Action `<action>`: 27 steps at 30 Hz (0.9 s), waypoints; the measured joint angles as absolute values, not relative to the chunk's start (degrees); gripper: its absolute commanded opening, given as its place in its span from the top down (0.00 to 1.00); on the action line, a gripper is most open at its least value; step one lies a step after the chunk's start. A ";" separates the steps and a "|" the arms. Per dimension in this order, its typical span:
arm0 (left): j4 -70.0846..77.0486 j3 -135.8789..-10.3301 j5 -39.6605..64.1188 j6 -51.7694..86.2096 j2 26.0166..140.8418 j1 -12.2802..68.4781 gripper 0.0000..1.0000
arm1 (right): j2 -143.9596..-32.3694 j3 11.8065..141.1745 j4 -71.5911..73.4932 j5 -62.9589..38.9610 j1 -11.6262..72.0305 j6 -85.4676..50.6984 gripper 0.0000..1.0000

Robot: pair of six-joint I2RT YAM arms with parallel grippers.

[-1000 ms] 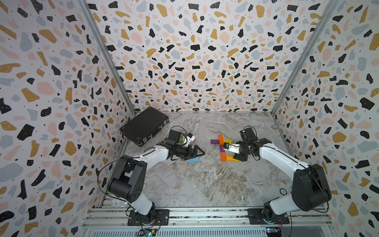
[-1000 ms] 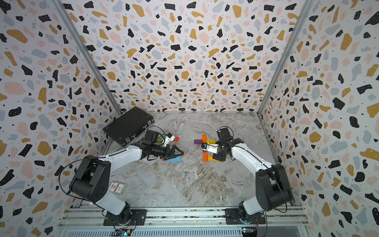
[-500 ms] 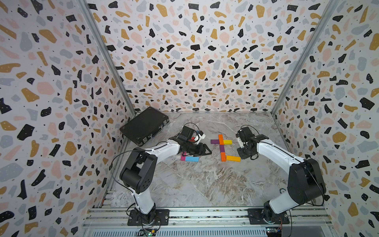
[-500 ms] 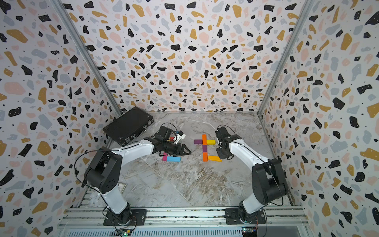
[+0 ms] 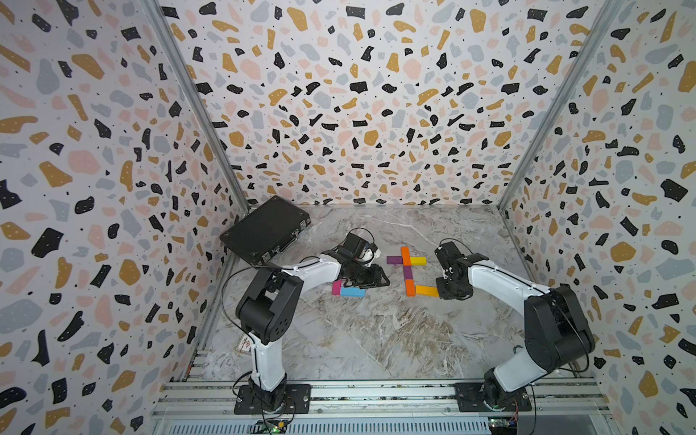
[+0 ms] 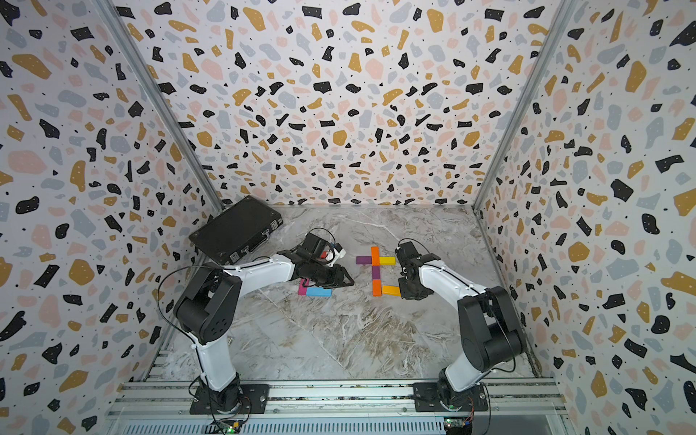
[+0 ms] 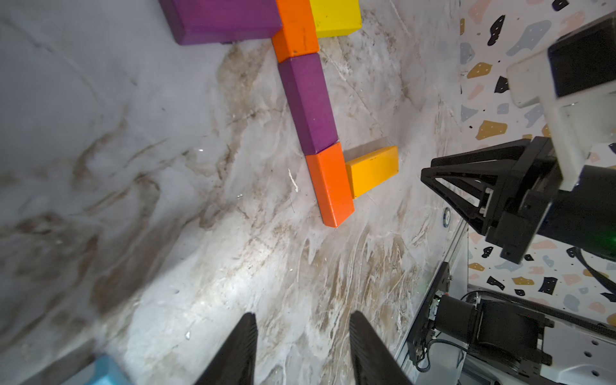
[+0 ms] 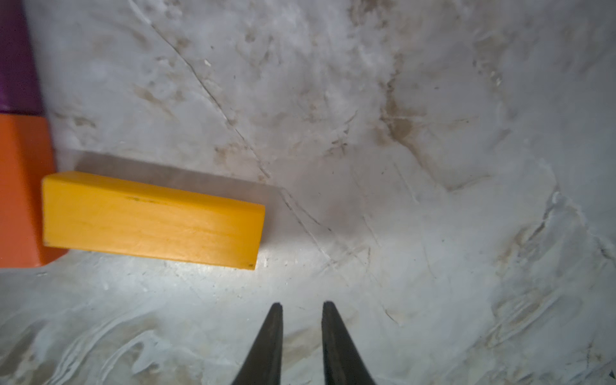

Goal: Assemble the letter t with building blocks
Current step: Adjust the building blocks at the center of the board.

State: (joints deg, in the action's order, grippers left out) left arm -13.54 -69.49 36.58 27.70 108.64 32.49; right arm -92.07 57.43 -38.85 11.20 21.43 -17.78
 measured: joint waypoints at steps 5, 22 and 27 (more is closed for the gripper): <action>-13.87 -70.83 35.92 28.25 110.74 32.99 0.66 | -94.70 57.43 -37.10 11.18 21.43 -18.00 0.76; -13.98 -73.32 36.10 29.36 114.91 34.83 0.66 | -96.73 57.47 -32.16 12.32 21.10 -16.80 0.77; -13.72 -75.68 36.18 29.80 116.97 35.44 0.67 | -97.06 57.47 -31.27 12.53 20.99 -16.27 0.76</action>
State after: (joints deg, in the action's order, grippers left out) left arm -13.72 -75.68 36.18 29.80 116.97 35.44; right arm -97.06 57.47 -31.27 12.53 20.99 -16.27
